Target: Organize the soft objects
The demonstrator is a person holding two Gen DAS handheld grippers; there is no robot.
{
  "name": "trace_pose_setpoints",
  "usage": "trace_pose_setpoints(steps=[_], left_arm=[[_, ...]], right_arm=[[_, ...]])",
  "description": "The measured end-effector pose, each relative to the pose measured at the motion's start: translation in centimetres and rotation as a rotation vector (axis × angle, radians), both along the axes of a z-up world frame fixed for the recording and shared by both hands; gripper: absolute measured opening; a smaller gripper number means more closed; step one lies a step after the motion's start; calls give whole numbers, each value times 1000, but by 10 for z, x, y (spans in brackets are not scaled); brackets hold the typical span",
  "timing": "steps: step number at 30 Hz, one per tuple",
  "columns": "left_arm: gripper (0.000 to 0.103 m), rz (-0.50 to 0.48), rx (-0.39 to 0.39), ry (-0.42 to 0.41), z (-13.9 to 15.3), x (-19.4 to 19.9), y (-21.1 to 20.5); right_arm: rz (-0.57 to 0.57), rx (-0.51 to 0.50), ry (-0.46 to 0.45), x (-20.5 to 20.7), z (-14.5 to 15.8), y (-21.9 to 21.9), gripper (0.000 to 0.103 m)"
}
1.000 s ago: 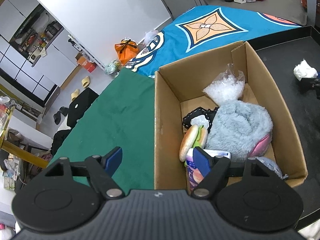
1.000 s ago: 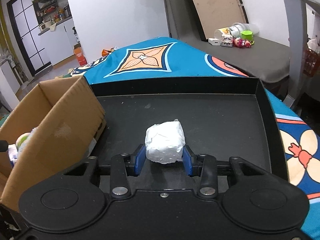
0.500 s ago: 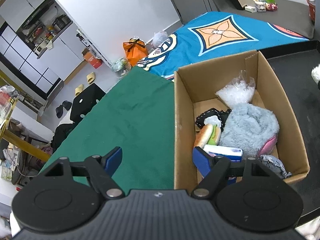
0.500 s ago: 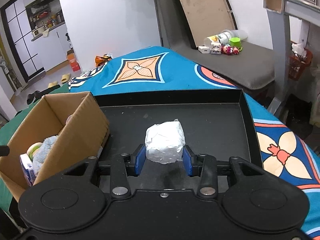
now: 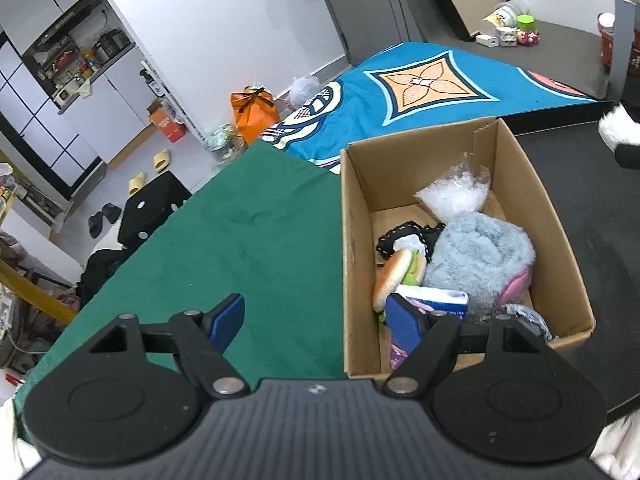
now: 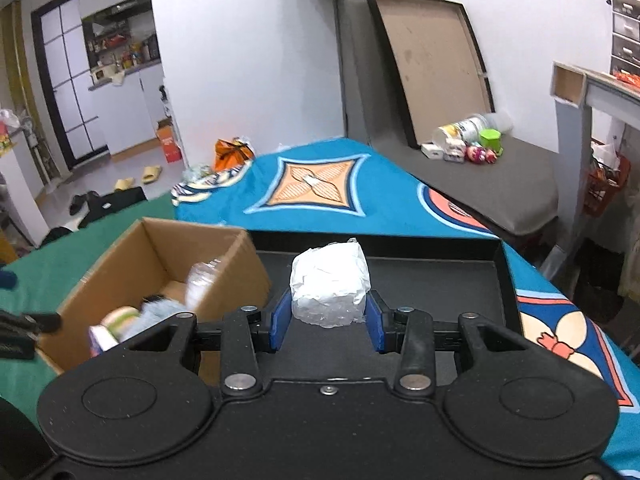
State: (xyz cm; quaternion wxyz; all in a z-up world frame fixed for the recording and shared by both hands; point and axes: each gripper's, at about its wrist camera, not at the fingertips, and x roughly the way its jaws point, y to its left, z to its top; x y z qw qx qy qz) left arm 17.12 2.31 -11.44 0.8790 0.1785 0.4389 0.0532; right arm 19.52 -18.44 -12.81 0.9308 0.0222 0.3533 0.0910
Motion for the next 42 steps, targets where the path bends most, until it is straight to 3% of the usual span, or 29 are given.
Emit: trace_pose_setpoints(steps=[13,25,27,29,42], left_arm=[[71,-22,-120,5,-16,-5,16],[27,-4,-215,37,-24,-3,32],[24,-2,-230,36,-24,-4,34],[20,-10,-239,34,-24,-4,35],[13,-31,-254,1,-14,-6,32]], right_arm=[[85,0,0,5,11,47,39],[117,-21,10,10,13,82,40],[129,-15,12,13,14,85,47],[128,-6,9,13,17,85,65],[34,19,31,-14,28,55,66]])
